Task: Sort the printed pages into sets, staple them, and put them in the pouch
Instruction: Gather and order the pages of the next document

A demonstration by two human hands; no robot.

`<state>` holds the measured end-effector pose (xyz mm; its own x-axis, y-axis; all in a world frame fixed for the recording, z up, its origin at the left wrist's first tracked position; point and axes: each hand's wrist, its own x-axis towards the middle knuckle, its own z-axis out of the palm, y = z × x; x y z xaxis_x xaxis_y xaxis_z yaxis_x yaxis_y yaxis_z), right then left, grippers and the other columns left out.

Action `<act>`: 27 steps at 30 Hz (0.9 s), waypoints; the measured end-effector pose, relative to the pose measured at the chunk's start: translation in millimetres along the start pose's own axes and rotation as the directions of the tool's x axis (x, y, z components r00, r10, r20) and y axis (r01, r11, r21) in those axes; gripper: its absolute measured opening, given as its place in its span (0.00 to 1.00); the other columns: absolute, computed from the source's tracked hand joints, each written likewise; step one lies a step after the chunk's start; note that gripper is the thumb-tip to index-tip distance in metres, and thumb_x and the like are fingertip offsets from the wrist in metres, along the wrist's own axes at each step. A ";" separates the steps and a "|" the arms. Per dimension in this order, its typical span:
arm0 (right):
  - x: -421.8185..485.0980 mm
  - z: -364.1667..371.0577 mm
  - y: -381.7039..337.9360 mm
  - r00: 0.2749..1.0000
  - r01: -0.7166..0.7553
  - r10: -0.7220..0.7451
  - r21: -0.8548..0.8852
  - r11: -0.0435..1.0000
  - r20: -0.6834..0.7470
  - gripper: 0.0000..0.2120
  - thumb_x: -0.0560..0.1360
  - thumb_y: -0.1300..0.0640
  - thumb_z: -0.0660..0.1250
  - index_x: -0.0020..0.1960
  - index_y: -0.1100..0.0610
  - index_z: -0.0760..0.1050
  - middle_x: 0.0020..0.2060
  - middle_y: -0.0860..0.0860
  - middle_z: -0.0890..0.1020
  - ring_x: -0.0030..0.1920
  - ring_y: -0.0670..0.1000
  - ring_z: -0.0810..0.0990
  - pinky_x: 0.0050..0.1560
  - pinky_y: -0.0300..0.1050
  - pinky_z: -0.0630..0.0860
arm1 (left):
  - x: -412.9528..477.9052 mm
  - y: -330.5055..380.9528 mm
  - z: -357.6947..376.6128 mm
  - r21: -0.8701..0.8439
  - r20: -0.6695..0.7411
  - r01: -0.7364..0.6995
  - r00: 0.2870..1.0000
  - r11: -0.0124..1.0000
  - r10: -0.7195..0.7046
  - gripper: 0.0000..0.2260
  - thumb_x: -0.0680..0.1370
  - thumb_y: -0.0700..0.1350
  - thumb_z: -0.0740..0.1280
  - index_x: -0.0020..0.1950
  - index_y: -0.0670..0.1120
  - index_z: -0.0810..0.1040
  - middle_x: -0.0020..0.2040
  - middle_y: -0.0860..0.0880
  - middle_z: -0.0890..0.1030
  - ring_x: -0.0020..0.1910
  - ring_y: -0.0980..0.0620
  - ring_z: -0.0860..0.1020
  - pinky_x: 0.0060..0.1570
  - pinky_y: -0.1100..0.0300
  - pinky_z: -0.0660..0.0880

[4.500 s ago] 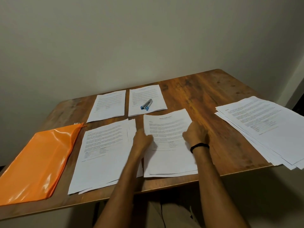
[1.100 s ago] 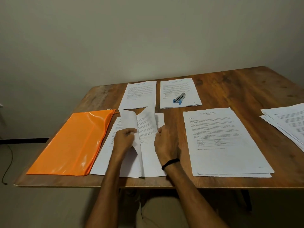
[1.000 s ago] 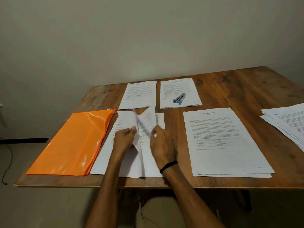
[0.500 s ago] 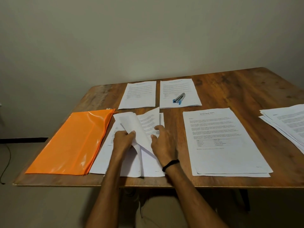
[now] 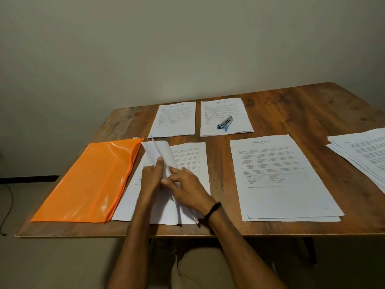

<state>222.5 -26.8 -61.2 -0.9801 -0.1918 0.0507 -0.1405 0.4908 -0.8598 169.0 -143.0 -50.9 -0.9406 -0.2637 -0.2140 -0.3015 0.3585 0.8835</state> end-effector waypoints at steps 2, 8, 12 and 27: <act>-0.5 -1.7 -1.4 1.000 -0.007 0.007 -0.004 1.000 0.008 0.17 0.82 0.44 0.61 0.59 0.52 0.83 0.77 0.47 0.66 0.80 0.59 0.54 0.76 0.64 0.56 | 2.9 5.0 -3.2 -0.103 0.066 -0.011 0.998 0.995 0.018 0.21 0.80 0.63 0.61 0.57 0.45 0.73 0.50 0.46 0.77 0.49 0.49 0.76 0.54 0.54 0.74; -1.3 -7.3 3.0 0.968 -0.130 0.102 -0.109 0.986 -0.231 0.18 0.81 0.44 0.62 0.65 0.53 0.79 0.72 0.53 0.72 0.73 0.55 0.67 0.72 0.53 0.68 | 26.2 -9.2 -2.5 -0.199 0.199 -0.043 0.977 0.979 0.083 0.14 0.84 0.50 0.62 0.58 0.40 0.76 0.55 0.38 0.80 0.51 0.42 0.80 0.55 0.50 0.76; -2.2 -12.8 12.3 0.936 -0.246 0.164 -0.247 0.937 -0.311 0.26 0.80 0.36 0.59 0.66 0.54 0.77 0.70 0.53 0.73 0.68 0.54 0.72 0.63 0.46 0.72 | -11.2 1.1 -0.7 -0.201 0.054 -0.018 0.998 0.979 0.030 0.21 0.82 0.51 0.63 0.58 0.31 0.76 0.56 0.30 0.80 0.48 0.34 0.80 0.57 0.39 0.77; -1.6 -22.3 14.9 0.949 -0.229 0.242 0.088 0.969 -0.200 0.33 0.69 0.28 0.64 0.57 0.55 0.79 0.52 0.48 0.83 0.45 0.47 0.80 0.45 0.41 0.77 | -9.4 14.3 0.6 0.040 0.029 -0.030 0.999 0.999 0.029 0.13 0.83 0.54 0.63 0.52 0.46 0.79 0.51 0.44 0.81 0.46 0.47 0.78 0.50 0.53 0.74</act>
<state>218.9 -0.2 -62.8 -0.9926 0.1068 -0.0585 0.1003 0.4447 -0.8900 173.4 -134.9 -36.5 -0.9530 -0.2271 -0.2007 -0.2794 0.4018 0.8721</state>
